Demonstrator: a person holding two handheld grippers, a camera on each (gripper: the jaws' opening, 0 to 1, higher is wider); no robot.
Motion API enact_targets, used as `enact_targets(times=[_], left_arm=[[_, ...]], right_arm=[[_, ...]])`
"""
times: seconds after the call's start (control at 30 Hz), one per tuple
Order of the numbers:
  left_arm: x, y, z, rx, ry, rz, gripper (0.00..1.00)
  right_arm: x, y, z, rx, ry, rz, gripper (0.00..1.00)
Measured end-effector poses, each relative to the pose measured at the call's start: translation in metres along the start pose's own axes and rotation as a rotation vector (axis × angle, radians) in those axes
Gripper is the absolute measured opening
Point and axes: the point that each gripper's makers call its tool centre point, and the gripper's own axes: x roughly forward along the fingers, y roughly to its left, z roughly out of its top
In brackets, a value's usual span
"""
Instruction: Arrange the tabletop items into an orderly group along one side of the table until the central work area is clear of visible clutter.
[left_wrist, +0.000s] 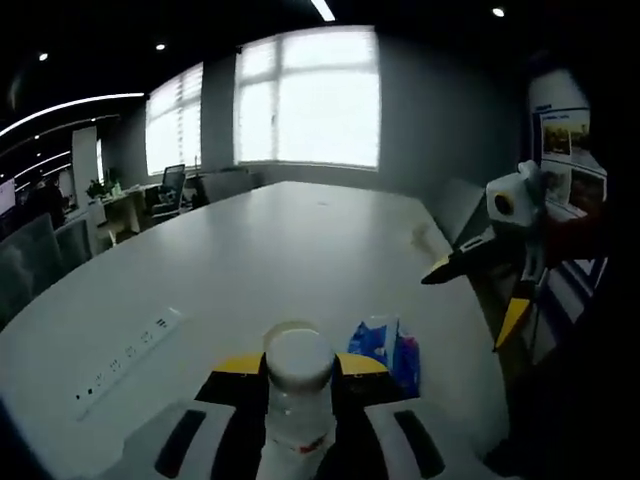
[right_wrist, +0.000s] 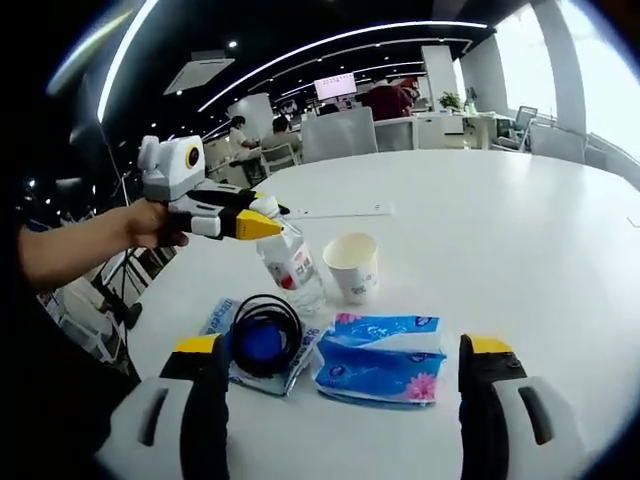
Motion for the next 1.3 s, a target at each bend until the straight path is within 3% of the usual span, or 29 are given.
enact_targets(times=[0.4, 0.63, 0.87, 1.3], left_arm=[[-0.001, 0.000, 0.001, -0.013, 0.013, 0.016, 0.21], [-0.010, 0.015, -0.003, -0.058, 0.011, 0.034, 0.21], [-0.035, 0.037, -0.006, -0.066, 0.005, 0.067, 0.21], [-0.088, 0.071, -0.028, -0.087, 0.036, 0.147, 0.21]], right_arm=[[-0.001, -0.001, -0.001, 0.016, -0.006, -0.007, 0.91], [-0.003, -0.004, -0.003, 0.024, -0.008, -0.014, 0.91], [-0.001, -0.003, -0.001, 0.018, -0.005, -0.010, 0.90], [0.011, 0.009, 0.002, -0.017, 0.015, 0.029, 0.90]])
